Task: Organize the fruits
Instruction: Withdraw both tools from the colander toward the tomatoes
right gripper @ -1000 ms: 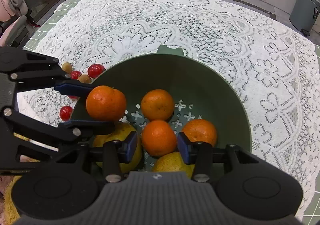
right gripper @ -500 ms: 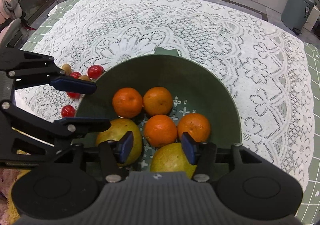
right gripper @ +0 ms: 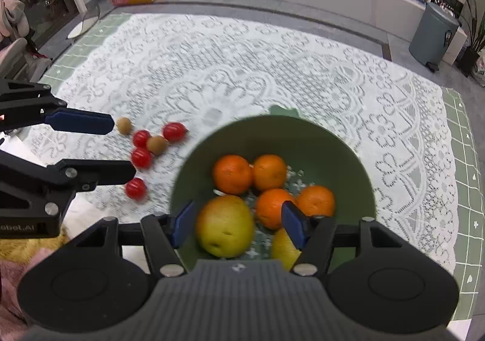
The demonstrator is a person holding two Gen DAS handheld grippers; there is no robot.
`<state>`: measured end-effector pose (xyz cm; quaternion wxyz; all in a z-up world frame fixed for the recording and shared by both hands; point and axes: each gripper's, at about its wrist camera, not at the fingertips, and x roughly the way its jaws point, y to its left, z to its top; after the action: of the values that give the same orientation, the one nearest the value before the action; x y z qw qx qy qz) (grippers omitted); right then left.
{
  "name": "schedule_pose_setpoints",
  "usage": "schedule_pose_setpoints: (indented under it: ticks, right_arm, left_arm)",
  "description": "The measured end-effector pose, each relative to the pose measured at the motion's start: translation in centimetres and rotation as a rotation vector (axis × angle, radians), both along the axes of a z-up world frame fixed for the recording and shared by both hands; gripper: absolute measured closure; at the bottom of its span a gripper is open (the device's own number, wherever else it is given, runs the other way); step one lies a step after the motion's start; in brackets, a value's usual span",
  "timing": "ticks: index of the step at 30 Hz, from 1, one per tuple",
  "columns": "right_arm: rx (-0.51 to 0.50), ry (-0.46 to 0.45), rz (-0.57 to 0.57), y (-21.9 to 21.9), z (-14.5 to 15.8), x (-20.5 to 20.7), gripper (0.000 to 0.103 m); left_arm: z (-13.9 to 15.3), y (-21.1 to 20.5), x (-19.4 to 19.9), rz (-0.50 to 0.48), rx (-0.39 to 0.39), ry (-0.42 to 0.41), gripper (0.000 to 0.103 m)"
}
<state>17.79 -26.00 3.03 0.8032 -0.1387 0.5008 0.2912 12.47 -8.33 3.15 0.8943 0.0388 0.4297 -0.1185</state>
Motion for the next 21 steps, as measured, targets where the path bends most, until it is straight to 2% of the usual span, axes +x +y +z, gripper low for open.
schedule_pose_setpoints:
  ticks: [4,8,15,17,19,21]
  right_arm:
    - [0.02,-0.048,-0.011,1.6,0.8,-1.8,0.039]
    - [0.087,-0.096,-0.036,3.2,1.0,-4.2,0.039]
    - [0.174,-0.155,-0.1,6.6,-0.8,-8.1,0.04]
    - [0.192,-0.158,-0.118,7.5,-1.5,-9.0,0.043]
    - [0.199,-0.161,-0.123,8.4,-2.2,-9.7,0.052]
    - [0.191,-0.168,-0.118,9.3,-2.9,-10.3,0.054]
  left_arm:
    - [0.5,2.2,-1.8,0.035,0.008,-0.029,0.044]
    - [0.4,4.8,-3.2,0.081,0.002,-0.052,0.044]
    - [-0.6,10.3,-5.0,0.211,-0.12,-0.04,0.044]
    - [-1.1,11.1,-5.5,0.223,-0.121,-0.032,0.044]
    - [-1.6,11.4,-5.8,0.219,-0.114,-0.028,0.044]
    - [-2.1,11.7,-5.9,0.218,-0.113,-0.023,0.044]
